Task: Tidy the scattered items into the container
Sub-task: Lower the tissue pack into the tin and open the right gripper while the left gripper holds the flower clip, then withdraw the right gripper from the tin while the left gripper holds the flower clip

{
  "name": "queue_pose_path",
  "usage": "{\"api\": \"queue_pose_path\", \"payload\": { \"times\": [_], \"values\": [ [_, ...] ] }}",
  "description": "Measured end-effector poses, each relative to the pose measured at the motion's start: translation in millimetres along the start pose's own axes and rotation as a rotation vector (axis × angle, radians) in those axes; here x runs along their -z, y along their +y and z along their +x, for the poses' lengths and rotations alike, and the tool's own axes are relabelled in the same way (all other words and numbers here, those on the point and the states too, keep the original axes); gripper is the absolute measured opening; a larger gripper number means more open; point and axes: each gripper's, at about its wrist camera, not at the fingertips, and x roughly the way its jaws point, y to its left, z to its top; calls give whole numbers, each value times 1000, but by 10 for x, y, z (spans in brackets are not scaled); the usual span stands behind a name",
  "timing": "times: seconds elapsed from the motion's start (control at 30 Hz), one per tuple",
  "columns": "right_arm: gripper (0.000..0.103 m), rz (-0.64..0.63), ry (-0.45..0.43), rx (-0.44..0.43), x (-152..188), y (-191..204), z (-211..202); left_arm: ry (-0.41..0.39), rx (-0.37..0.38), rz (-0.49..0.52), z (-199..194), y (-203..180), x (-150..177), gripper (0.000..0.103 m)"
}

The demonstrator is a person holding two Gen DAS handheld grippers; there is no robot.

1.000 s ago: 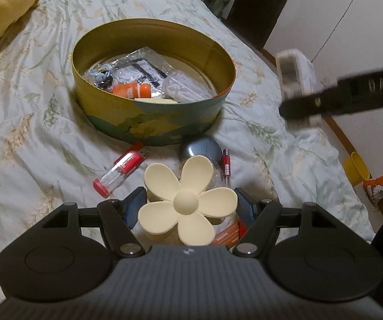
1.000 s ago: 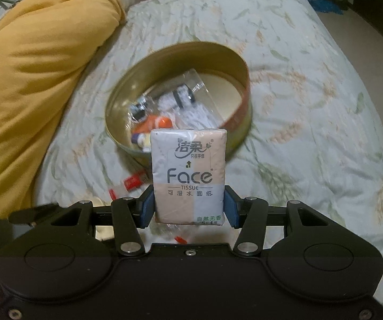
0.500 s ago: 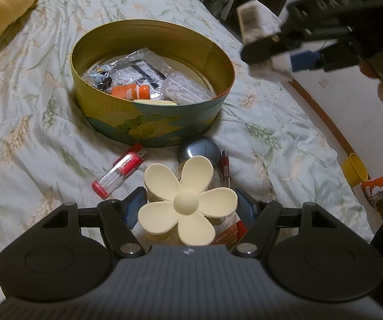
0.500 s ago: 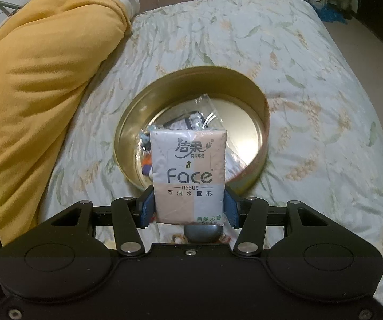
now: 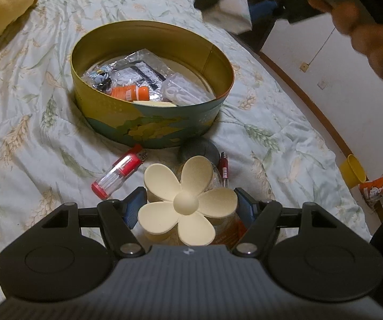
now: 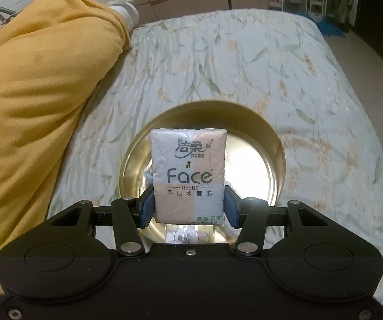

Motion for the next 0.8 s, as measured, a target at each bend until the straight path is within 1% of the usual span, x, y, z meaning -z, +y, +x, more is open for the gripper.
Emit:
{"api": "queue_pose_path", "payload": {
  "times": [0.07, 0.1, 0.13, 0.17, 0.2, 0.27, 0.47, 0.67, 0.8],
  "values": [
    [51, 22, -5, -1, -67, -1, -7, 2, 0, 2, 7, 1, 1, 72],
    [59, 41, -11, -2, -88, -12, -22, 3, 1, 3, 6, 3, 3, 72],
    [77, 54, -20, -2, -99, -25, -43, 4, 0, 1, 6, 6, 4, 72],
    [85, 62, -38, 2, -96, -38, -73, 3, 0, -1, 6, 10, 3, 72],
    [89, 61, -59, 6, -77, -45, -111, 2, 0, -1, 0, 9, 5, 72],
    [89, 37, -65, 4, -29, -54, -149, 1, 0, 0, -1, 6, 4, 72],
    [89, 43, -11, -1, 266, -157, -173, 6, -2, 4, 4, 7, 4, 72],
    [89, 55, 105, 0, 734, -257, -82, 8, -13, 2, 11, 25, 10, 72],
    [89, 73, 166, 1, 1049, -344, -13, 6, -15, 1, 11, 30, 9, 72]
  ]
}}
